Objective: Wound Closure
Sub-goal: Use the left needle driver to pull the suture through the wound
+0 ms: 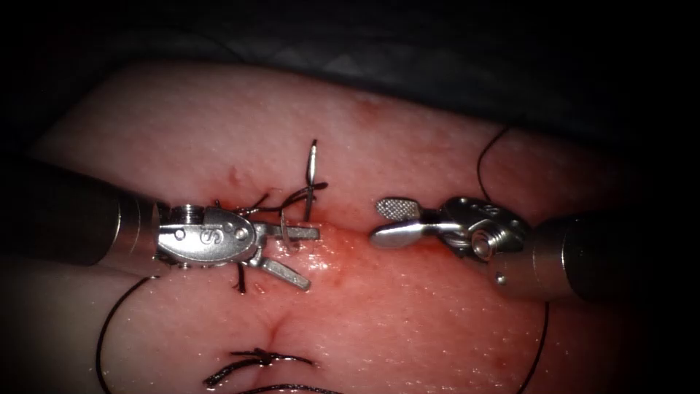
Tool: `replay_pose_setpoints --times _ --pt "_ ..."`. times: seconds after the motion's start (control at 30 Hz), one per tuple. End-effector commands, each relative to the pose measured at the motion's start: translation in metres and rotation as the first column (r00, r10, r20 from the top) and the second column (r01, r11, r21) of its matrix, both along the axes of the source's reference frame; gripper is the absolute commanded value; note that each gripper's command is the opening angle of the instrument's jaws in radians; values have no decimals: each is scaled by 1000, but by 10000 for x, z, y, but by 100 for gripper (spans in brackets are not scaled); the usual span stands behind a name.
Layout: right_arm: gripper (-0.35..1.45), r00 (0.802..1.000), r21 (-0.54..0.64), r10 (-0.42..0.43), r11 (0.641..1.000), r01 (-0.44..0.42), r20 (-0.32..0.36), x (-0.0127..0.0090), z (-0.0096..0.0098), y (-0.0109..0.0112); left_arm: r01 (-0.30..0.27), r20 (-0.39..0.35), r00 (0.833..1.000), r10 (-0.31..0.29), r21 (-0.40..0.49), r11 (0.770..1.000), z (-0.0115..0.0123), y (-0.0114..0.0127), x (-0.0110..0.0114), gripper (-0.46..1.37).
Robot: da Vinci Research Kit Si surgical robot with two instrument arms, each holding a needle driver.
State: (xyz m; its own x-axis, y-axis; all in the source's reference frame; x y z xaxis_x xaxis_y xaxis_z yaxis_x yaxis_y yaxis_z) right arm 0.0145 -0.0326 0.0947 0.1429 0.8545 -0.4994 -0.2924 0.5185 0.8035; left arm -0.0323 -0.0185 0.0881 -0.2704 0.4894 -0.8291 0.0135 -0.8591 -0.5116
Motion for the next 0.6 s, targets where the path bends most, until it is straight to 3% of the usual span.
replay_pose_setpoints --times 0.03,0.07,0.1,0.23,0.4,0.53,0.6 --pt "126 1000 -8 -9 1000 9 -6 -1 -5 -1 -6 0 1000 6 15 1000 1 1 -1 -12" --pt "126 1000 -16 -15 1000 15 -9 -2 -9 -2 -9 1 1000 9 28 1000 2 3 -2 -29" --pt "126 1000 -24 -19 1000 19 -12 -2 -13 -3 -7 -2 1000 7 44 999 2 4 -3 -35" --pt "125 998 -44 -48 998 47 -27 0 -28 -19 -4 -19 1000 8 173 985 4 7 -1 -35" --pt "123 995 -89 -90 992 86 -43 8 -35 -41 -5 -26 1000 12 250 968 2 5 3 -35" --pt "120 992 -126 -114 986 107 -51 22 -36 -64 26 -27 999 -18 334 942 -2 8 6 -35" --pt "119 991 -131 -125 984 117 -53 31 -34 -75 58 -25 998 -52 393 918 -4 11 7 -35"
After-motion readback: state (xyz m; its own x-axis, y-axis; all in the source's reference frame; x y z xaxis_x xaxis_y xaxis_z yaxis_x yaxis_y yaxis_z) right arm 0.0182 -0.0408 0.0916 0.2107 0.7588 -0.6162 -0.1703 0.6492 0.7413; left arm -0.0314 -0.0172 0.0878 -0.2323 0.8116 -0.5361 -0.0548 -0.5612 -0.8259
